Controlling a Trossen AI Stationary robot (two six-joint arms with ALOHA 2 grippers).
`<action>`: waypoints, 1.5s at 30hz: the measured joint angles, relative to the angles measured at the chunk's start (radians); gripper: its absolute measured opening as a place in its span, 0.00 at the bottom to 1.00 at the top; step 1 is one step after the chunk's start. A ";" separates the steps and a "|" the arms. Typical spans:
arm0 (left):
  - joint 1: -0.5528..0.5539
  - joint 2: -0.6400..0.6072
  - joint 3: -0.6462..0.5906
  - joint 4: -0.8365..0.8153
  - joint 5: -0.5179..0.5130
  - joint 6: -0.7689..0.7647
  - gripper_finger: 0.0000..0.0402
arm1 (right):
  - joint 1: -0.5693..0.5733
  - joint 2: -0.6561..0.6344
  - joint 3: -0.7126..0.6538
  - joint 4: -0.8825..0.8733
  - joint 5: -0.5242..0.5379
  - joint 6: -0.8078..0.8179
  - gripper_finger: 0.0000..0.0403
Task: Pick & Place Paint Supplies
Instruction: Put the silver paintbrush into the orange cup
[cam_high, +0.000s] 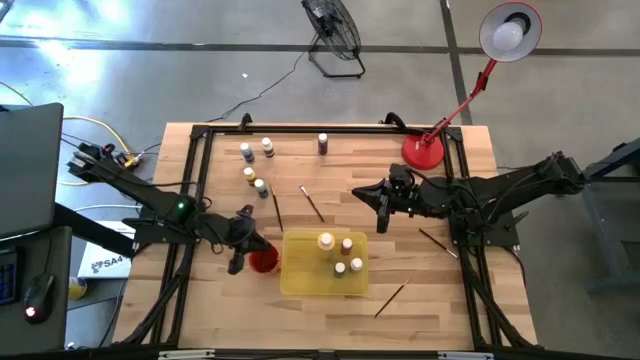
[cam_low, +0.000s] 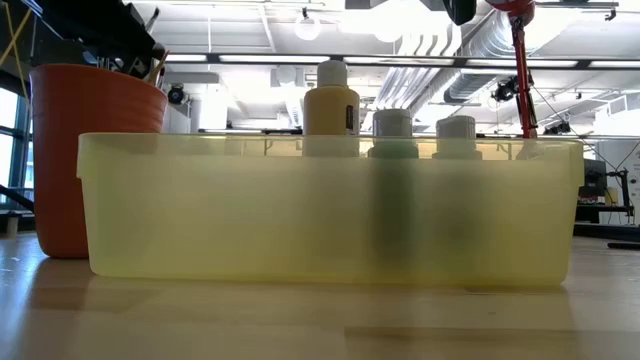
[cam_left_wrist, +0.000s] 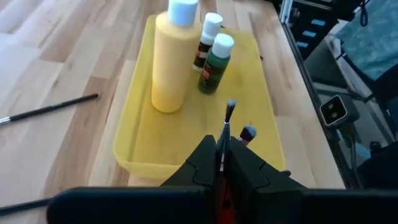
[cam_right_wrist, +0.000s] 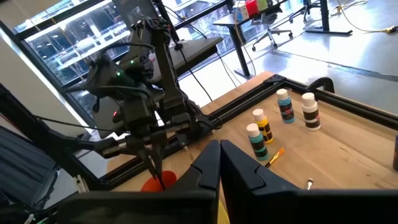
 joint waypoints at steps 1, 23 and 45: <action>0.000 0.011 0.000 0.009 0.006 -0.001 0.03 | 0.000 0.000 0.000 0.000 0.000 0.000 0.00; 0.000 0.094 0.000 0.023 0.031 -0.033 0.04 | 0.000 0.000 0.000 -0.002 -0.001 -0.003 0.00; 0.000 0.024 0.030 0.000 0.027 -0.012 0.29 | 0.000 -0.027 0.000 -0.133 -0.064 0.090 0.00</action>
